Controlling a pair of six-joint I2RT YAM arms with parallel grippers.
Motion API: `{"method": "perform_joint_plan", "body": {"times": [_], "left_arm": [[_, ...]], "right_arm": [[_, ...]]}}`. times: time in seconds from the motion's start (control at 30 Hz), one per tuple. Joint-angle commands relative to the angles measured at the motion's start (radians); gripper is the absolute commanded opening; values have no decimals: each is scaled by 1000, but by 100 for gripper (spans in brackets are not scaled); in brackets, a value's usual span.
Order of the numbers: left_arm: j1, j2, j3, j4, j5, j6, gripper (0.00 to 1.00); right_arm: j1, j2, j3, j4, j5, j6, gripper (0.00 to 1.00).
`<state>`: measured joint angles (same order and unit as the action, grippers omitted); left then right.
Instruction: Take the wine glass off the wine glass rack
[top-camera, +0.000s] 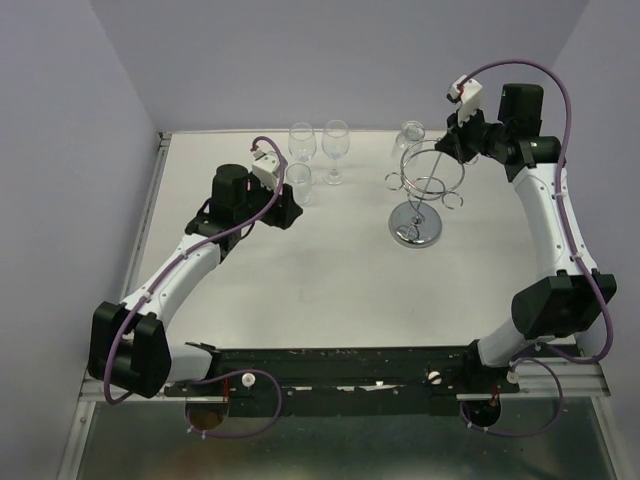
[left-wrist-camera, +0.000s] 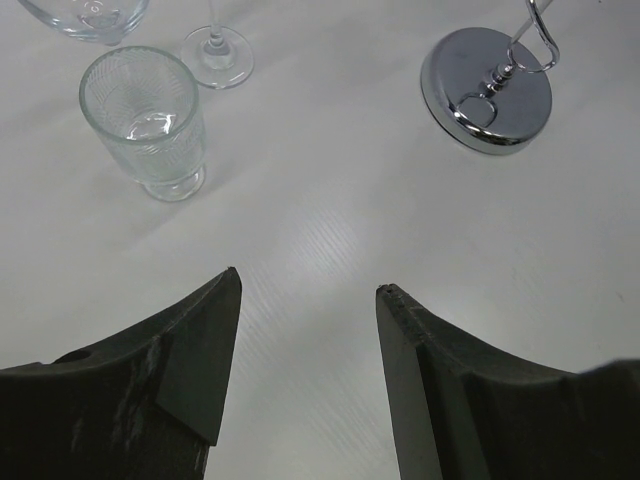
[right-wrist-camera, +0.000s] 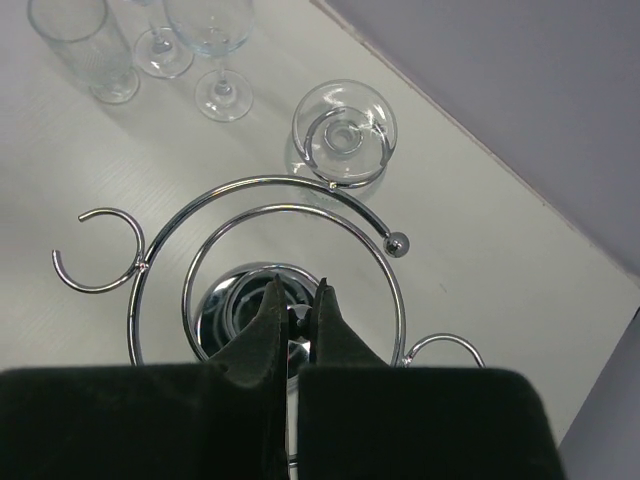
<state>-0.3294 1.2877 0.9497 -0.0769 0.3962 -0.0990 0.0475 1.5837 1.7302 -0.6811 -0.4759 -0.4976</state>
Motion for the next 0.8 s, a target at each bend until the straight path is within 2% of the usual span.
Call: {"method": "perform_joint_plan", "body": {"times": [0.0,0.13,0.43,0.77], "left_arm": [[-3,19,23,32,55,-8,69],[-5,27,27,48,95,-4,69],[-13,61,50,71,202,8,69],[-34,113,93,111,265,45,69]], "right_arm": [[-40,-13,72,-38,-228,-108,1],[-101,-4,92,-51,-335,-139,1],[-138,45,181,-146,-504,-269,1],[-144,68,210,-150,-673,-265,1]]}}
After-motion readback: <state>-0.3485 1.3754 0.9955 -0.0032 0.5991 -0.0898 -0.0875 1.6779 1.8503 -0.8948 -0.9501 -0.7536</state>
